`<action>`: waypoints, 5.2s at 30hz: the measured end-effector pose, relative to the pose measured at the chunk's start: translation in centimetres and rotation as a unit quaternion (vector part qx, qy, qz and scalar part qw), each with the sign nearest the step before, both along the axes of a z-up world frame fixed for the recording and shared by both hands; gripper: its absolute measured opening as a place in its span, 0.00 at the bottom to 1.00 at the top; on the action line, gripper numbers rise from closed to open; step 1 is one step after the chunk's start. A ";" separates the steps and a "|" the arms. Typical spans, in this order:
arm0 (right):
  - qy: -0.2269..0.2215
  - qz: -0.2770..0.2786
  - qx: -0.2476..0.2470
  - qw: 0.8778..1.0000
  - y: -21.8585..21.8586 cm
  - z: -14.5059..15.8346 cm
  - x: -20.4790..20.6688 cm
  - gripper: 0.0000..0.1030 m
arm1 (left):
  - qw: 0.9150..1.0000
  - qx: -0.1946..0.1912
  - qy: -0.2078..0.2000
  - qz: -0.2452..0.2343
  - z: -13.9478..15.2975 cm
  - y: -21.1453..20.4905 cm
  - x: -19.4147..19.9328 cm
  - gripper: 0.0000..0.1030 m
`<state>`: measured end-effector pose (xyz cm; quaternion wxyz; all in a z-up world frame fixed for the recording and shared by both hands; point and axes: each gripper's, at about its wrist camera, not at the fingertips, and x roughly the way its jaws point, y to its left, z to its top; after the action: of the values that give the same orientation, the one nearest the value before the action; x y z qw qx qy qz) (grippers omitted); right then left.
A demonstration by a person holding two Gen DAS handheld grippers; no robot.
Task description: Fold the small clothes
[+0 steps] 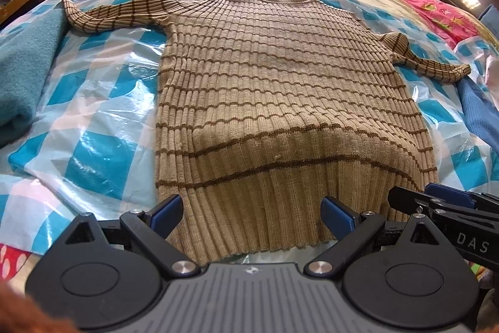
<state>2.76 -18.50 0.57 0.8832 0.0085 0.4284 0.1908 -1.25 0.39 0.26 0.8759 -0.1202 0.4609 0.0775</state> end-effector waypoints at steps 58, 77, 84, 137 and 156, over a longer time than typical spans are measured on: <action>-0.017 -0.021 0.009 1.000 -1.1 0.8 0.9 0.59 | 0.999 0.017 -0.037 0.002 2.3 0.5 1.3 0.96; -0.023 -0.021 0.015 0.999 -1.4 1.1 2.5 0.59 | 0.999 0.021 -0.026 0.001 1.9 0.3 2.6 0.96; -0.027 -0.024 0.024 0.999 -1.7 1.4 2.9 0.59 | 0.999 0.021 -0.027 -0.005 2.2 0.1 3.3 0.96; -0.048 -0.235 0.037 0.970 -17.5 2.5 22.3 0.58 | 0.990 0.007 -0.058 -0.125 2.7 -9.7 18.4 0.96; 0.018 -0.345 0.013 0.938 -22.7 -1.2 35.0 0.30 | 0.988 -0.014 -0.073 -0.134 1.7 -13.6 23.7 0.96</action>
<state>37.73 -41.18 -0.62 0.8865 0.1711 0.4127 -0.1204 22.40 -13.21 2.00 0.9077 -0.0752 0.4089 -0.0563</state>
